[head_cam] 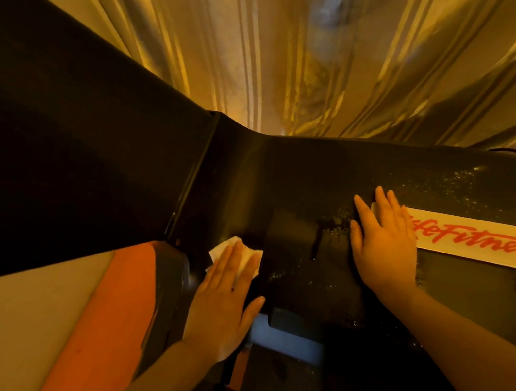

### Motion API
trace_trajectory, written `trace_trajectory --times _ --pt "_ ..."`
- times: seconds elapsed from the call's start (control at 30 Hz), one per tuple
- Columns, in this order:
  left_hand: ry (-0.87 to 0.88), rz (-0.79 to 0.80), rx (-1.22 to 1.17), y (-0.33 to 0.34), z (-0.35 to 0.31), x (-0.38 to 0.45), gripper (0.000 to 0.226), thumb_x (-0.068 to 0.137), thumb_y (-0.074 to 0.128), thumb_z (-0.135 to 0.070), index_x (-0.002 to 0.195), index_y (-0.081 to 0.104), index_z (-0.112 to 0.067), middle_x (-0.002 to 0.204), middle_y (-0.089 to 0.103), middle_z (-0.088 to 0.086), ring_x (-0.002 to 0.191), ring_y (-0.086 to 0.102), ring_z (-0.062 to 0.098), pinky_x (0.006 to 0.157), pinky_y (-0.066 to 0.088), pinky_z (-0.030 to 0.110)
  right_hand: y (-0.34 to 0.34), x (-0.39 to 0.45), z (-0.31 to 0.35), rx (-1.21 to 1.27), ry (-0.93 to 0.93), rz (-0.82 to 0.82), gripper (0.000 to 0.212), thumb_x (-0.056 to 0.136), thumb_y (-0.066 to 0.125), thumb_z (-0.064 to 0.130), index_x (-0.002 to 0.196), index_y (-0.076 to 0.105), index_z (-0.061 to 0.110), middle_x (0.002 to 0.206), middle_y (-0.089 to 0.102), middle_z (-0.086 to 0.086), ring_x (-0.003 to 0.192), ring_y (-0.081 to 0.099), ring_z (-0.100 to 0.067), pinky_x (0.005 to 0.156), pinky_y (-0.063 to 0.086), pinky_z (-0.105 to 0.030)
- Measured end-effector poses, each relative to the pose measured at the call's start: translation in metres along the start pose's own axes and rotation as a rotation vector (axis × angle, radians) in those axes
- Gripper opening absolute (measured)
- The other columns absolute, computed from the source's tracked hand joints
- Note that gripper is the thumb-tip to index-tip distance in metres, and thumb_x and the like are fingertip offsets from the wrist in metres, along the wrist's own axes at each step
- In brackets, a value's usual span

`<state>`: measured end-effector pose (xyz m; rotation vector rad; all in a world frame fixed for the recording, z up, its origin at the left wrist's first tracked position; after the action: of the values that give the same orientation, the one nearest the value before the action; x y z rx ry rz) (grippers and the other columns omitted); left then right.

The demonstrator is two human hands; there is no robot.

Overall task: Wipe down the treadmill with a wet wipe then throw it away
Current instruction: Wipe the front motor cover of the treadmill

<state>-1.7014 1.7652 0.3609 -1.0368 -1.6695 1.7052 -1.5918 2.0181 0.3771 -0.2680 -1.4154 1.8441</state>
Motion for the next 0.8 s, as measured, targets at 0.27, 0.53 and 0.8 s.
trace_trajectory --times 0.27,0.53,0.8 --pt "0.065 -0.022 -0.104 0.008 -0.012 -0.018 0.068 0.098 0.0 -0.061 0.157 0.001 -0.027 0.164 -0.004 0.004 0.151 -0.003 0.023 0.116 0.023 0.043 -0.005 -0.043 -0.002 0.006 0.064 0.004 0.045 0.096 0.058 0.022 0.139 0.052 0.013 0.15 0.039 -0.022 0.142 0.03 -0.039 0.116 0.024 -0.052" --pt "0.117 -0.029 -0.083 -0.007 -0.022 0.036 0.07 0.094 -0.004 -0.066 0.155 -0.005 -0.032 0.163 -0.012 0.003 0.15 -0.013 0.019 0.116 0.009 0.038 -0.005 -0.048 -0.002 -0.04 0.038 0.0 0.044 0.1 0.049 0.026 0.142 0.048 0.014 0.151 0.038 -0.02 0.144 0.028 -0.036 0.117 0.023 -0.051" --pt "0.062 -0.016 -0.089 -0.028 -0.033 0.081 0.071 0.092 0.01 -0.061 0.155 -0.004 -0.032 0.163 -0.012 0.002 0.149 -0.013 0.018 0.118 0.009 0.037 -0.007 -0.049 0.0 -0.046 0.057 0.004 0.049 0.096 0.058 0.025 0.142 0.049 0.014 0.151 0.038 -0.02 0.143 0.028 -0.036 0.115 0.023 -0.048"
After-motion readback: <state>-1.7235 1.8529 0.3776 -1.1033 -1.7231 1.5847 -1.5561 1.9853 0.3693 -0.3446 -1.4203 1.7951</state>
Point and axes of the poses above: each hand's wrist, its own x-axis towards the middle knuckle, its own y-axis out of the palm, z = x × y, the point moved 4 cm from there along x, towards the middle knuckle
